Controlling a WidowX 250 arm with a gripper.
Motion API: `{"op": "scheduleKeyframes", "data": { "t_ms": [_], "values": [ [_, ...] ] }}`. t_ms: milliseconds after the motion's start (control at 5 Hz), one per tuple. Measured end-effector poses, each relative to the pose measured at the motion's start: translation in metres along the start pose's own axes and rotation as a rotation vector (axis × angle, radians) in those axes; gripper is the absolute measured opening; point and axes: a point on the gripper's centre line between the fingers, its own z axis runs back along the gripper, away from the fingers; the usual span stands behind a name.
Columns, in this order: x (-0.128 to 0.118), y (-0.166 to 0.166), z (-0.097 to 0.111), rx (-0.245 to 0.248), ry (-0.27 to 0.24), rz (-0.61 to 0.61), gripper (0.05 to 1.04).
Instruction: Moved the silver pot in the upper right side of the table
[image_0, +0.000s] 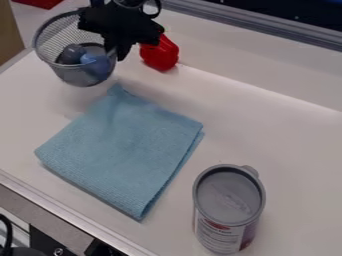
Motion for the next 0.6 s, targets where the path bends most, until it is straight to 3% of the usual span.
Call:
{"op": "scheduleKeyframes", "data": {
  "t_ms": [200, 600],
  "values": [
    [-0.017, -0.033, 0.019, -0.135, 0.075, -0.148, 0.058],
    [-0.05, -0.099, 0.052, -0.331, -0.018, -0.395, 0.058]
  ]
}}
